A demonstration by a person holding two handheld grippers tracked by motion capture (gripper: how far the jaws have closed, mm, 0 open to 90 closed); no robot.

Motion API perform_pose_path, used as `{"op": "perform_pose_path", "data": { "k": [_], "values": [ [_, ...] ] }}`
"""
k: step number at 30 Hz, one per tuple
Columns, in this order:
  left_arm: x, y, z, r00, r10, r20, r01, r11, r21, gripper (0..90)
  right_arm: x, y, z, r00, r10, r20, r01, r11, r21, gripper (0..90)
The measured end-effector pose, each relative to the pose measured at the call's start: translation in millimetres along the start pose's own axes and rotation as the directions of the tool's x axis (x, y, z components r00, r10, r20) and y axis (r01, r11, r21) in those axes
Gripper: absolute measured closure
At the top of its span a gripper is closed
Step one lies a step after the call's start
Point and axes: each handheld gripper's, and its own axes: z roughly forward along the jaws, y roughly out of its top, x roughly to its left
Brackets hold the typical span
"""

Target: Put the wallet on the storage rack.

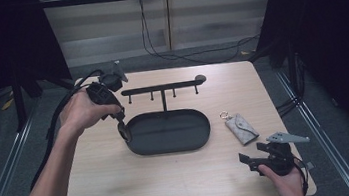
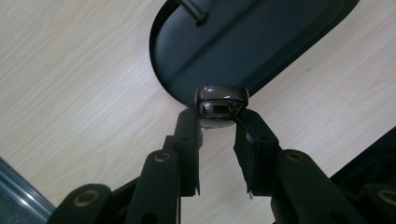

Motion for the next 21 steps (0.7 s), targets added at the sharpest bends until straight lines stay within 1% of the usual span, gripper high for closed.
{"op": "perform_pose_path", "data": {
  "k": [1,3,4,6,7,9,10,11,12,13,15,18,20,21],
  "values": [
    [0.3,2.1,0.0,1.0000,0.005,-0.001,-0.005,1.0000,0.005,71.0,0.3,-0.1,-0.2,1.0000,0.000,0.000,0.000,1.000,0.000,14.9],
    [-0.6,6.5,1.4,1.0000,-0.004,0.000,0.004,1.0000,0.003,71.0,0.1,-0.2,-0.4,1.0000,0.001,-0.001,-0.001,1.000,0.000,14.9],
    [-0.2,7.7,1.1,1.0000,0.004,0.003,-0.004,1.0000,0.002,71.0,-0.2,-0.2,-0.5,1.0000,0.002,-0.002,-0.002,1.000,-0.001,14.9],
    [0.0,10.0,2.5,1.0000,-0.003,0.003,0.003,1.0000,-0.009,71.0,-0.1,-0.4,-0.9,1.0000,0.001,-0.004,-0.001,1.000,0.000,15.0],
    [1.8,12.3,4.9,0.9999,-0.010,-0.002,0.010,0.9999,0.003,71.0,0.0,-0.6,-0.8,1.0000,-0.003,-0.004,0.003,1.000,0.002,15.0],
    [3.9,13.7,5.7,0.9999,-0.010,0.006,0.009,0.9999,0.003,71.0,0.2,-0.7,-0.6,1.0000,-0.004,-0.005,0.004,1.000,0.003,15.0],
    [4.8,15.2,6.4,0.9998,-0.016,0.008,0.016,0.9999,0.002,71.0,0.4,-0.5,-0.4,1.0000,-0.003,-0.006,0.003,1.000,0.003,15.0],
    [4.7,16.5,6.7,0.9999,-0.016,0.001,0.016,0.9999,0.002,71.0,0.6,-0.4,-0.4,1.0000,-0.002,-0.007,0.002,1.000,0.003,15.0],
    [4.2,18.2,7.4,1.0000,-0.007,0.005,0.007,0.9999,0.011,71.0,0.6,-0.5,-0.4,1.0000,-0.003,-0.008,0.003,1.000,0.004,15.0],
    [2.9,19.2,8.3,0.9999,-0.012,-0.002,0.012,0.9999,0.009,70.9,0.6,-0.5,-0.4,1.0000,-0.003,-0.008,0.003,1.000,0.003,15.0],
    [1.6,22.0,10.7,1.0000,-0.002,-0.002,0.002,0.9999,0.011,71.0,0.5,-0.5,-0.4,1.0000,-0.004,-0.008,0.004,1.000,0.003,15.0],
    [2.4,26.0,15.2,1.0000,-0.004,0.001,0.004,0.9999,0.015,71.0,0.5,-0.6,-0.4,1.0000,-0.003,-0.008,0.003,1.000,0.005,15.0],
    [3.8,29.9,18.8,0.9997,-0.018,-0.015,0.018,0.9996,0.022,70.9,0.7,-0.8,-0.7,1.0000,-0.005,-0.007,0.005,1.000,0.004,15.1],
    [3.8,29.9,18.8,0.9997,-0.018,-0.015,0.018,0.9996,0.022,70.9,0.8,-0.8,-0.8,1.0000,-0.005,-0.007,0.005,1.000,0.004,15.1]
  ]
}}
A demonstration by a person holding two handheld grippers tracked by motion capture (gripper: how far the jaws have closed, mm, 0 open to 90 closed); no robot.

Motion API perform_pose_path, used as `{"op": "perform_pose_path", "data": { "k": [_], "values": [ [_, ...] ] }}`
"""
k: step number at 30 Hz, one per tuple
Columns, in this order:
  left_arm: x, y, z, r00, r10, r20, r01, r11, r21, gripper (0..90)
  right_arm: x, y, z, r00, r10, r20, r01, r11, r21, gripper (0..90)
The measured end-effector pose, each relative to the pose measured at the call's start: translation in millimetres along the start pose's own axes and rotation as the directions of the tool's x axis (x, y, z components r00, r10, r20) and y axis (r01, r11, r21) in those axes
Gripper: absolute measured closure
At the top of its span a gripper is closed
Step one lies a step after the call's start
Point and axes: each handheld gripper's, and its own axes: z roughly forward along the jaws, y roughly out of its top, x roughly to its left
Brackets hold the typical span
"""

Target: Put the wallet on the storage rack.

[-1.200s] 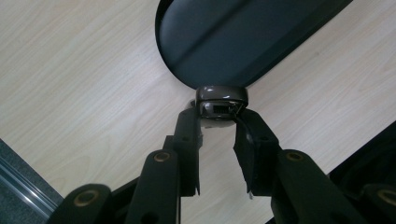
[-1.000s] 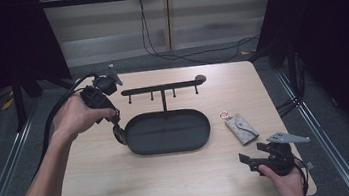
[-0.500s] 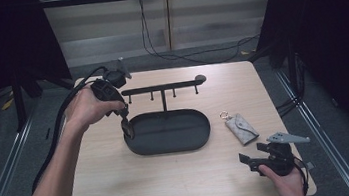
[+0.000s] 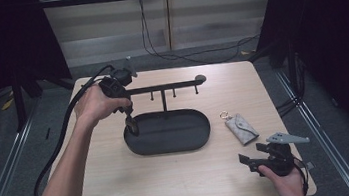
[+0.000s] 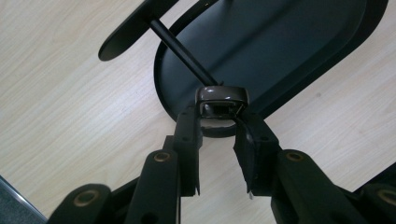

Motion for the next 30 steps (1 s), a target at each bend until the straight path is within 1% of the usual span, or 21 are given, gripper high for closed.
{"op": "perform_pose_path", "data": {
  "k": [1,2,3,5,7,8,9,10,12,15,17,18,20,25,27,28,30],
  "values": [
    [0.0,1.1,0.9,1.0000,-0.007,-0.005,0.007,1.0000,0.001,70.9,0.0,0.0,0.0,1.0000,0.000,0.000,0.000,1.000,0.000,15.1],
    [0.8,2.2,1.9,0.9998,-0.015,-0.010,0.015,0.9998,-0.010,70.9,0.1,0.0,0.0,1.0000,-0.001,-0.001,0.001,1.000,0.000,15.1],
    [0.9,3.2,2.8,0.9994,-0.025,-0.024,0.025,0.9996,-0.010,70.9,0.0,0.0,0.3,1.0000,-0.001,-0.004,0.001,1.000,0.000,15.2],
    [2.4,4.7,4.6,0.9996,-0.027,-0.006,0.027,0.9996,-0.010,70.9,0.0,0.1,0.5,1.0000,-0.002,-0.004,0.002,1.000,0.001,15.2],
    [3.1,6.5,5.8,0.9992,-0.036,-0.016,0.036,0.9993,-0.009,70.9,0.2,0.1,0.5,1.0000,0.000,-0.005,0.000,1.000,0.003,15.3],
    [3.7,7.0,6.4,0.9993,-0.037,-0.002,0.037,0.9993,-0.010,70.9,0.3,0.0,0.3,1.0000,0.000,-0.005,0.000,1.000,0.002,15.2],
    [3.4,7.6,6.8,0.9988,-0.049,-0.008,0.049,0.9987,-0.010,70.9,0.3,0.0,0.3,1.0000,0.000,-0.005,0.000,1.000,0.002,15.2],
    [4.3,8.4,6.8,0.9987,-0.048,-0.016,0.048,0.9988,-0.008,70.9,0.1,0.0,0.3,1.0000,-0.001,-0.006,0.001,1.000,0.002,15.2],
    [5.5,9.5,7.9,0.9987,-0.051,0.000,0.051,0.9986,-0.013,70.9,0.0,0.0,0.4,1.0000,0.000,-0.006,0.000,1.000,0.000,15.2],
    [6.2,10.7,8.3,0.9981,-0.061,-0.007,0.061,0.9980,-0.014,70.9,0.1,0.0,0.3,1.0000,0.002,-0.009,-0.002,1.000,0.001,15.4],
    [6.5,11.6,8.6,0.9977,-0.068,0.003,0.068,0.9974,-0.023,70.8,0.0,0.0,0.5,0.9999,0.001,-0.010,-0.001,1.000,0.001,15.4],
    [7.8,12.4,8.5,0.9973,-0.073,-0.003,0.073,0.9971,-0.022,70.8,0.1,0.0,0.4,1.0000,0.000,-0.010,0.000,1.000,0.001,15.4],
    [8.5,12.5,8.3,0.9969,-0.079,0.001,0.079,0.9967,-0.018,70.8,0.1,-0.1,0.2,1.0000,0.001,-0.010,-0.001,1.000,0.001,15.5],
    [8.2,13.9,11.2,0.9967,-0.080,0.009,0.080,0.9965,-0.022,70.7,-0.1,0.1,0.3,0.9999,0.002,-0.012,-0.002,1.000,0.000,15.6],
    [8.0,13.8,11.7,0.9964,-0.085,0.008,0.085,0.9962,-0.020,70.7,0.0,0.1,0.0,0.9999,0.002,-0.013,-0.002,1.000,-0.001,15.7],
    [8.6,13.5,11.4,0.9966,-0.082,-0.001,0.082,0.9965,-0.015,70.7,0.0,0.0,-0.2,0.9999,0.001,-0.012,-0.001,1.000,-0.001,15.7],
    [9.2,12.3,11.1,0.9963,-0.085,0.014,0.085,0.9962,-0.021,69.2,-0.4,0.0,-0.2,0.9999,0.001,-0.014,-0.001,1.000,-0.001,15.7]
  ]
}}
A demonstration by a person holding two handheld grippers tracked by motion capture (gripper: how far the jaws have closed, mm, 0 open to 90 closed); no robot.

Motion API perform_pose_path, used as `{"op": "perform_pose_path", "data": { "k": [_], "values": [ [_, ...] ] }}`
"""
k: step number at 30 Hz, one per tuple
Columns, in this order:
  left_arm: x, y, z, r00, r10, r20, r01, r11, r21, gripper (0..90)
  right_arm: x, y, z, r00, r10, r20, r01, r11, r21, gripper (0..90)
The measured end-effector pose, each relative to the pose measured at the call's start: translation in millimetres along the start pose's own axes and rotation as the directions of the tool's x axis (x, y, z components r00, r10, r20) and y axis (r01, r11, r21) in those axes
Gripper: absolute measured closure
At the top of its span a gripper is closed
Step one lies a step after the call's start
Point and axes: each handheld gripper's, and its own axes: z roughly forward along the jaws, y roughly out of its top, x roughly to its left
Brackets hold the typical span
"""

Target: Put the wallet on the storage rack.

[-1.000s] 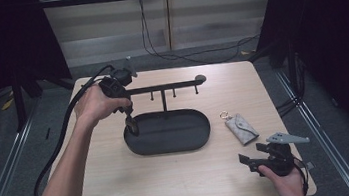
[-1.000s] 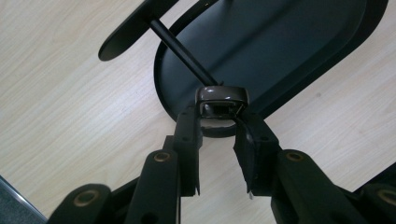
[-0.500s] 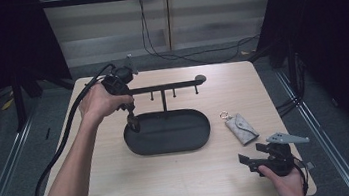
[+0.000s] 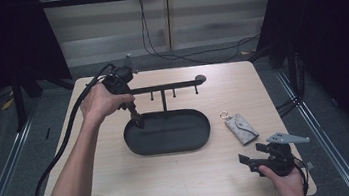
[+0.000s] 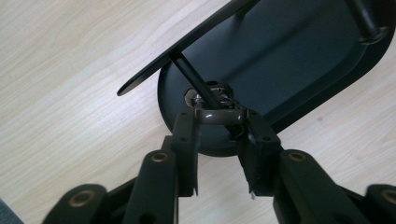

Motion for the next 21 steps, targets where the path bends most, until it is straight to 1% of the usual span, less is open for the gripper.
{"op": "perform_pose_path", "data": {
  "k": [1,2,4,6,7,9,10,11,12,13,14,15,17,18,19,21],
  "values": [
    [0.5,-0.7,-0.9,1.0000,0.003,-0.001,-0.003,0.9999,-0.010,69.2,0.0,0.0,0.0,1.0000,0.000,0.000,0.000,1.000,0.000,15.7],
    [0.7,-1.5,-2.3,1.0000,-0.001,-0.003,0.001,0.9999,-0.014,66.8,0.0,0.0,0.2,1.0000,0.000,0.000,0.000,1.000,0.000,15.8],
    [0.7,-3.2,-4.8,1.0000,0.007,0.002,-0.006,0.9995,-0.030,60.9,0.2,0.2,0.4,1.0000,-0.001,-0.001,0.001,1.000,0.001,15.8],
    [0.5,-4.9,-7.3,1.0000,0.005,-0.007,-0.005,0.9993,-0.038,52.8,0.3,0.2,0.4,1.0000,-0.002,-0.002,0.002,1.000,0.001,15.8],
    [0.7,-6.1,-8.9,0.9999,-0.002,-0.010,0.001,0.9988,-0.049,52.8,0.3,0.2,0.4,1.0000,-0.002,-0.002,0.002,1.000,0.001,15.8],
    [2.0,-8.6,-12.6,1.0000,-0.004,-0.008,0.003,0.9960,-0.089,45.8,0.3,0.2,0.3,1.0000,-0.001,0.000,0.001,1.000,0.001,15.7],
    [2.0,-9.7,-14.2,1.0000,0.004,-0.004,-0.005,0.9941,-0.108,45.8,0.3,0.2,0.3,1.0000,-0.001,0.000,0.001,1.000,0.001,15.7],
    [2.1,-10.6,-15.4,1.0000,0.007,0.004,-0.007,0.9936,-0.113,44.7,0.4,0.2,0.5,1.0000,-0.003,-0.001,0.003,1.000,0.001,15.8],
    [1.4,-11.6,-15.8,0.9999,0.001,0.010,0.000,0.9932,-0.116,41.9,0.5,0.3,0.6,1.0000,-0.004,0.000,0.004,1.000,0.002,15.8],
    [1.6,-12.4,-17.3,1.0000,0.007,-0.002,-0.007,0.9929,-0.119,41.9,0.5,0.3,0.6,1.0000,-0.004,0.000,0.004,1.000,0.002,15.8],
    [1.0,-13.4,-17.8,1.0000,-0.001,0.009,0.002,0.9918,-0.128,40.4,0.5,0.4,0.8,1.0000,-0.003,0.000,0.003,1.000,0.002,15.8],
    [1.3,-14.5,-18.7,0.9999,-0.001,0.013,0.003,0.9907,-0.136,40.4,0.5,0.4,0.8,1.0000,-0.003,0.000,0.003,1.000,0.002,15.8],
    [1.8,-17.4,-19.9,0.9998,-0.001,0.017,0.004,0.9870,-0.161,39.0,0.6,0.4,0.8,1.0000,-0.003,0.001,0.003,1.000,0.002,15.8],
    [2.7,-19.5,-20.3,0.9998,0.007,0.017,-0.004,0.9842,-0.177,39.0,0.6,0.4,0.8,1.0000,-0.003,0.001,0.003,1.000,0.002,15.8],
    [2.9,-23.0,-19.5,0.9993,0.005,0.038,0.002,0.9821,-0.188,38.3,0.6,0.3,0.8,1.0000,-0.004,0.001,0.004,1.000,0.002,15.8],
    [3.9,-29.1,-16.3,0.9988,0.007,0.049,0.003,0.9793,-0.203,37.4,0.6,0.2,0.5,1.0000,-0.003,0.001,0.003,1.000,0.001,15.8]
  ]
}}
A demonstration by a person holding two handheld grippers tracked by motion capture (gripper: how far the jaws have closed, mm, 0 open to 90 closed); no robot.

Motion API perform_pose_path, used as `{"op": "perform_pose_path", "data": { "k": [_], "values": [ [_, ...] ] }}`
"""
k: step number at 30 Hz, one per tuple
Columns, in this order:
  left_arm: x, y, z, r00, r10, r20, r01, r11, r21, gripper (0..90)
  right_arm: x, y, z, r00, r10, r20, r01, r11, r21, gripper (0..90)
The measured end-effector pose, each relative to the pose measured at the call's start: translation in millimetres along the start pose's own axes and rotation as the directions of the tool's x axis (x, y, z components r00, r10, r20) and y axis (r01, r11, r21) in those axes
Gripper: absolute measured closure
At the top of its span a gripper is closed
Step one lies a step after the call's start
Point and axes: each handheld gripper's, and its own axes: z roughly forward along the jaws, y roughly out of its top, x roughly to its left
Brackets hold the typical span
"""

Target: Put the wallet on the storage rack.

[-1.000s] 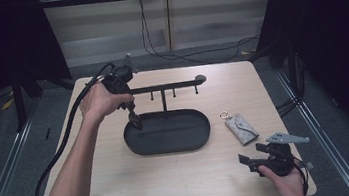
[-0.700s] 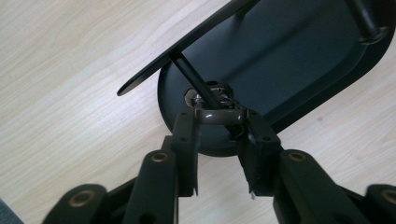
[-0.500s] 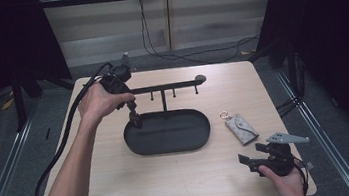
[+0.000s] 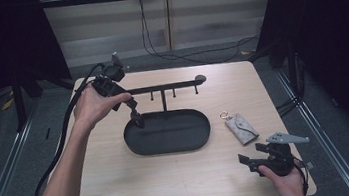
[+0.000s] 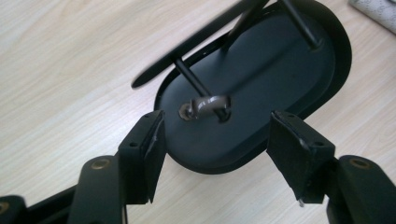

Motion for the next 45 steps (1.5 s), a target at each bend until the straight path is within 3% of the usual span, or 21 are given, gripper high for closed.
{"op": "perform_pose_path", "data": {
  "k": [4,9,11,14,15,19,20,28,36,42,45],
  "values": [
    [2.4,-10.5,3.1,0.9998,-0.013,0.013,0.013,0.9992,-0.038,27.6,0.1,0.5,1.1,1.0000,0.000,0.003,0.000,1.000,0.003,15.8],
    [6.0,-20.2,4.0,0.9989,0.010,0.047,-0.007,0.9978,-0.066,21.8,0.2,0.4,1.1,1.0000,0.000,0.005,0.000,1.000,0.003,15.8],
    [7.0,-24.8,3.6,0.9978,0.036,0.056,-0.032,0.9971,-0.068,21.1,-0.2,0.3,0.7,1.0000,0.004,0.003,-0.004,1.000,0.002,15.8],
    [9.7,-32.8,3.0,0.9970,0.013,0.076,-0.006,0.9962,-0.087,19.5,-0.1,0.4,1.0,1.0000,0.001,0.004,-0.001,1.000,0.004,15.8],
    [11.2,-35.9,3.2,0.9969,0.023,0.075,-0.017,0.9957,-0.091,19.5,0.0,0.4,1.3,1.0000,0.001,0.003,-0.001,1.000,0.004,15.8],
    [16.3,-49.8,3.1,0.9967,0.004,0.081,0.006,0.9922,-0.125,20.0,0.1,0.8,1.7,1.0000,0.002,0.002,-0.002,1.000,0.009,15.8],
    [18.9,-53.4,2.2,0.9962,0.019,0.085,-0.008,0.9911,-0.133,20.0,-0.1,0.8,2.1,1.0000,0.000,0.002,0.000,1.000,0.007,15.8],
    [15.0,-76.7,-7.2,0.9975,0.054,0.045,-0.044,0.9804,-0.192,22.4,-0.2,1.2,3.2,1.0000,0.003,0.004,-0.003,1.000,0.011,16.0],
    [32.6,-110.7,5.5,0.9975,0.008,0.070,0.008,0.9743,-0.225,24.7,-2.2,0.4,2.5,0.9997,0.025,-0.002,-0.025,1.000,0.011,16.3],
    [38.7,-137.7,12.9,0.9990,-0.006,0.044,0.019,0.9550,-0.296,24.6,0.4,0.7,4.2,0.9998,0.018,-0.006,-0.018,1.000,0.021,16.3],
    [40.5,-152.8,19.4,0.9992,-0.005,0.039,0.016,0.9574,-0.288,24.6,2.7,0.7,5.0,1.0000,-0.001,0.007,0.001,1.000,0.030,17.0]
  ]
}}
